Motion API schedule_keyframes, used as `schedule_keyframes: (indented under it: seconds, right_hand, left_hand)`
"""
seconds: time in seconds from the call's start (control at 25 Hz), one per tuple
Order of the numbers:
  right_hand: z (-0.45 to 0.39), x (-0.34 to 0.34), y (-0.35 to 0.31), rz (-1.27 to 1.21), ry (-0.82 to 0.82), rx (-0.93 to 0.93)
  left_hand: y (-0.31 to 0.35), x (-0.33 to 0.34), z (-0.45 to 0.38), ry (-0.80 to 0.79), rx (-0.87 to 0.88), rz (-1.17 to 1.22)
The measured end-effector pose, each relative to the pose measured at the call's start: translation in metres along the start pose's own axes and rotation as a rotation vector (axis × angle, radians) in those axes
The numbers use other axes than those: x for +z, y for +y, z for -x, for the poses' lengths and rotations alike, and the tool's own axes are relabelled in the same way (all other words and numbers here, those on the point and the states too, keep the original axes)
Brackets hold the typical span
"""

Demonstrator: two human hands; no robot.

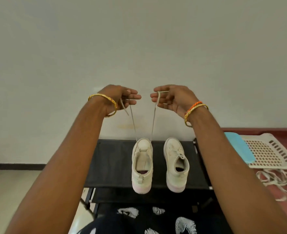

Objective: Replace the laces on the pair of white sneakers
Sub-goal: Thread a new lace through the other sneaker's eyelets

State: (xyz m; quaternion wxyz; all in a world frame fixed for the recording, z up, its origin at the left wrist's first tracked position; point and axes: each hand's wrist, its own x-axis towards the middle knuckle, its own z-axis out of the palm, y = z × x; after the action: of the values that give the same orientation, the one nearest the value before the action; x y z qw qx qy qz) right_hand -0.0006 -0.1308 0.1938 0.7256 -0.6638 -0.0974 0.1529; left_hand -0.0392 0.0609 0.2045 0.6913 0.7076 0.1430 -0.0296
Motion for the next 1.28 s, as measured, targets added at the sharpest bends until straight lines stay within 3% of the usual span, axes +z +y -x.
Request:
schedule_keyframes:
  seconds: [0.2, 0.36, 0.48, 0.6, 0.68, 0.76, 0.84, 1.28]
  right_hand:
    - [0.009, -0.001, -0.007, 0.059, -0.062, -0.085]
    - [0.012, 0.007, -0.007, 0.198, 0.084, -0.192]
    - [0.007, 0.008, -0.013, 0.386, 0.169, -0.265]
    - [0.002, 0.007, -0.019, 0.290, 0.202, -0.262]
    - [0.000, 0.008, -0.020, 0.224, 0.213, -0.260]
    - [-0.003, 0.009, -0.021, 0.179, 0.228, -0.254]
    - [-0.005, 0.011, -0.022, 0.160, 0.246, -0.251]
    - [-0.008, 0.014, -0.034, 0.267, 0.258, -0.258]
  left_hand:
    - [0.031, 0.007, 0.027, -0.094, -0.001, 0.185]
    - [0.042, 0.012, 0.036, -0.168, 0.010, 0.337]
    - [0.041, 0.018, 0.030, -0.086, 0.055, 0.246]
    - [0.044, 0.024, 0.027, 0.054, 0.065, 0.108]
    - [0.048, 0.029, 0.027, 0.155, 0.073, -0.110]
    - [0.051, 0.035, 0.026, 0.189, 0.080, -0.340]
    - [0.054, 0.040, 0.024, 0.164, 0.101, -0.406]
    - [0.049, 0.065, 0.025, 0.129, 0.165, 0.022]
